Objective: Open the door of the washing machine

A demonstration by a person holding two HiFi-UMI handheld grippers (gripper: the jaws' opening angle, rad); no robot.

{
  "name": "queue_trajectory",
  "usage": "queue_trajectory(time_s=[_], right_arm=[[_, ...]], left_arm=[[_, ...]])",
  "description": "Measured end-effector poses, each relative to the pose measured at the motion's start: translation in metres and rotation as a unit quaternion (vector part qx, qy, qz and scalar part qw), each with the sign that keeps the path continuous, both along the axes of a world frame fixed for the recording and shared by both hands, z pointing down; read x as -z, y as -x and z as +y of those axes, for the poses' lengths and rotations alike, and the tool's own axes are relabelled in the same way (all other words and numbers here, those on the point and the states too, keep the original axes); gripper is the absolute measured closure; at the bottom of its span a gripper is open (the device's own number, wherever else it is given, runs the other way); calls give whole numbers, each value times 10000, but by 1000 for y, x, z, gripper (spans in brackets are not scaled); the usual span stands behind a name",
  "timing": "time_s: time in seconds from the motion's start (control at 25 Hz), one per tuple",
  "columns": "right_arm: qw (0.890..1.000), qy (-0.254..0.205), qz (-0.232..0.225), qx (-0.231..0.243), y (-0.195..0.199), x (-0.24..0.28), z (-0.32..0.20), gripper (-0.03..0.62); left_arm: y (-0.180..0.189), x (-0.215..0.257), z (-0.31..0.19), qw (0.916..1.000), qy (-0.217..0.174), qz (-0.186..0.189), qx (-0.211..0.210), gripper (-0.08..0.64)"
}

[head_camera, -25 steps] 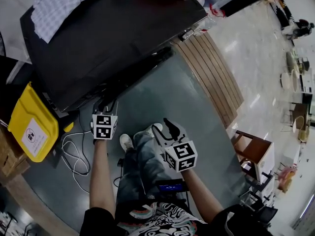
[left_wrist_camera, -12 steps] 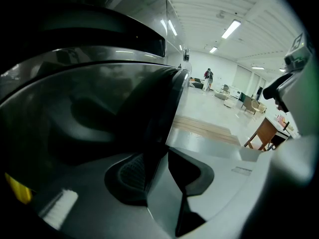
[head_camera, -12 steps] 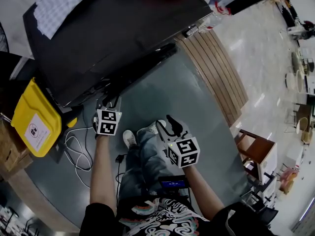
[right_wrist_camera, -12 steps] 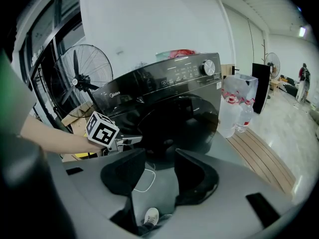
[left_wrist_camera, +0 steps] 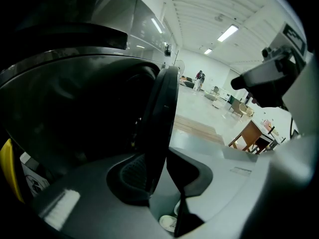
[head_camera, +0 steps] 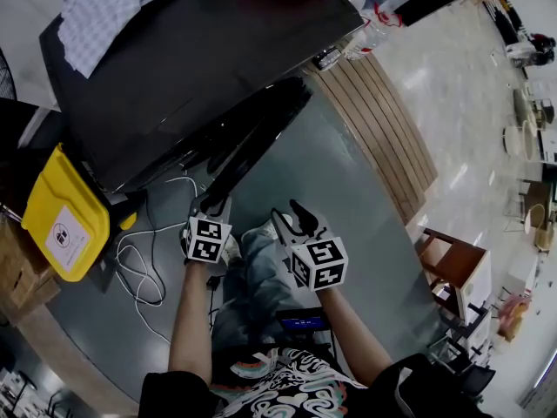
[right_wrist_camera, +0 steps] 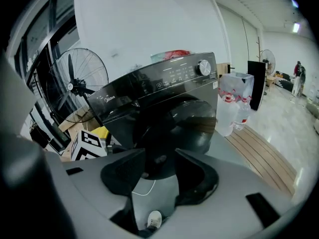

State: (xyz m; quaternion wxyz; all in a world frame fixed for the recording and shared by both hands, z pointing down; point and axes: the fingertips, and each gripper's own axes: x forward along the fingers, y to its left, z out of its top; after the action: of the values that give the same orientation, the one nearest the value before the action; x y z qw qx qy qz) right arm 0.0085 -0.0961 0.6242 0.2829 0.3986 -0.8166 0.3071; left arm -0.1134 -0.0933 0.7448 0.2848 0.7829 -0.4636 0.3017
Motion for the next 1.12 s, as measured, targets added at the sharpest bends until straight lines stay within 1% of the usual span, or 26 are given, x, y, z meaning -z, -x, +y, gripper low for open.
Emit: queue_trajectory(time_s=[0.16, 0.28, 0.4, 0.44, 0.52, 0.56, 0.6, 0.72, 0.88, 0.96, 1.12], right_arm=[[9999, 15, 12, -139, 2, -3, -5, 408], [9998, 8, 109, -190, 7, -10, -9, 408], [9993, 19, 260, -269, 4, -18, -12, 405], [9990, 37, 320, -310, 1, -21, -13, 400], [9982, 93, 427, -402, -4, -27, -14, 393], [9977, 132, 508, -431, -7, -30, -14, 388], [9969, 177, 626, -433, -10, -35, -13, 390], [9948, 247, 925, -344, -17, -44, -9, 416], [9957, 305, 820, -308, -31, -45, -5, 433], [9952, 363, 858, -301, -41, -46, -2, 436], [9933, 356, 1003, -458, -65, -47, 1, 451]], left_arm=[[-40, 1, 24, 9995, 144, 78, -284, 457], [-68, 2, 37, 9982, 202, 155, -547, 449], [-93, 4, 49, 9952, 304, 332, -874, 445], [-97, 6, 52, 9943, 311, 426, -924, 409], [-101, 11, 56, 9928, 309, 605, -987, 360], [-102, 13, 58, 9921, 312, 667, -1020, 341], [-100, 15, 60, 9917, 303, 715, -1029, 340], [-89, 27, 59, 9923, 208, 884, -839, 350], [-72, 43, 46, 9942, 29, 970, -471, 360], [-69, 48, 41, 9942, -27, 1025, -318, 369], [-64, 59, 27, 9949, -213, 960, -208, 376]])
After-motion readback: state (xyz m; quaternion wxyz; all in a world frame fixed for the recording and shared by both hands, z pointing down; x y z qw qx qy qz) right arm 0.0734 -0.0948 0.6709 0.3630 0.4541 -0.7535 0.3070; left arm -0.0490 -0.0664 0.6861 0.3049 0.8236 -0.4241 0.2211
